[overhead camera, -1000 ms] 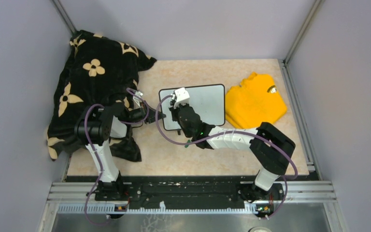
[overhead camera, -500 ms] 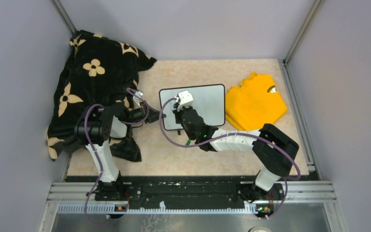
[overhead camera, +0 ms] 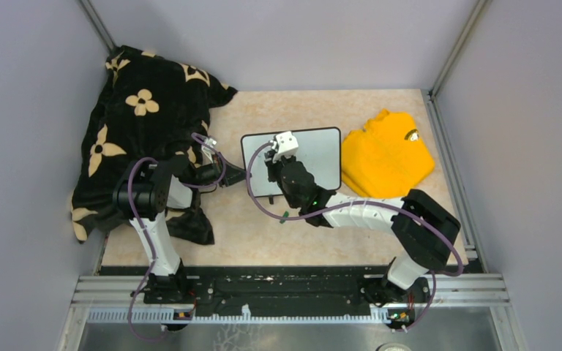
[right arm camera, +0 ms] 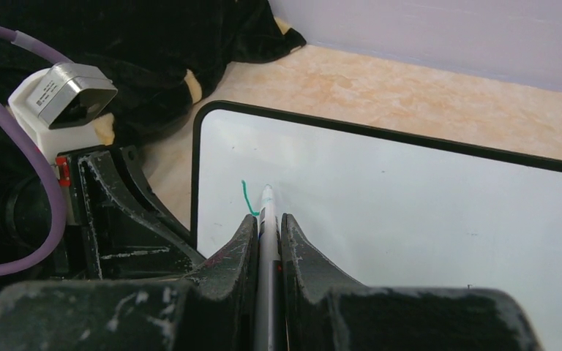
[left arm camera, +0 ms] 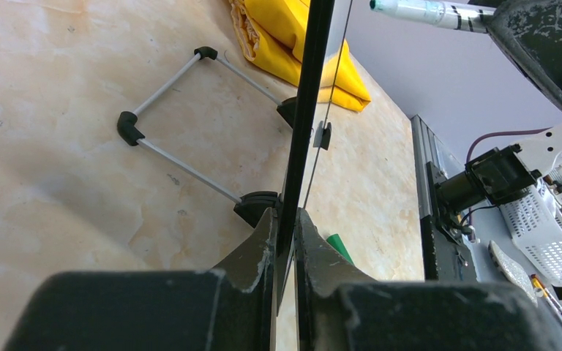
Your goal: Write a sentence on the whiteboard
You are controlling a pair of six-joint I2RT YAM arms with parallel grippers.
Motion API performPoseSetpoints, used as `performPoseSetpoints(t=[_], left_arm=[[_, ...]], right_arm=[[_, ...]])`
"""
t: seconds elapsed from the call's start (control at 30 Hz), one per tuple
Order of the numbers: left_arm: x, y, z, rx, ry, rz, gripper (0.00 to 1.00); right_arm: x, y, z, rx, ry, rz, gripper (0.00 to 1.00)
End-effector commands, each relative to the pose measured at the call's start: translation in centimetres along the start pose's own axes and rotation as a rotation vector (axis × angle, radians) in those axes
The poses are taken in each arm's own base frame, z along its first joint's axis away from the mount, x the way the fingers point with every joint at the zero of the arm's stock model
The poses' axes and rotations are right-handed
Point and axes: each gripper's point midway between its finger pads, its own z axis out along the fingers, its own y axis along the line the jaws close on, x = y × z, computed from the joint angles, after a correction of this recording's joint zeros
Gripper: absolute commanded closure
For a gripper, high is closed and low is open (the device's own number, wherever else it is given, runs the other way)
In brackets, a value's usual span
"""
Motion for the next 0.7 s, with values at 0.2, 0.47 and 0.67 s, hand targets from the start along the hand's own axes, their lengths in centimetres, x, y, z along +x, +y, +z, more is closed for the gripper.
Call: performPoseSetpoints(t=[0.2, 0.47, 0.67], left_arm=[[0.1, -0.5, 0.0, 0.012, 0.013, 0.009, 0.99], [0.0, -0.6, 0.0, 0.015, 0.012, 0.012, 1.00], [0.0, -0.6, 0.0, 0.015, 0.011, 0.014, 1.00]], right_arm=[[-2.7, 0.1, 1.4, 0.004, -0.063, 0.057, 1.00], [-1.2, 0.0, 1.6, 0.006, -0.027, 0.047, 1.00], [0.0, -0.1, 1.3, -0.001, 0.002, 0.041, 1.00]])
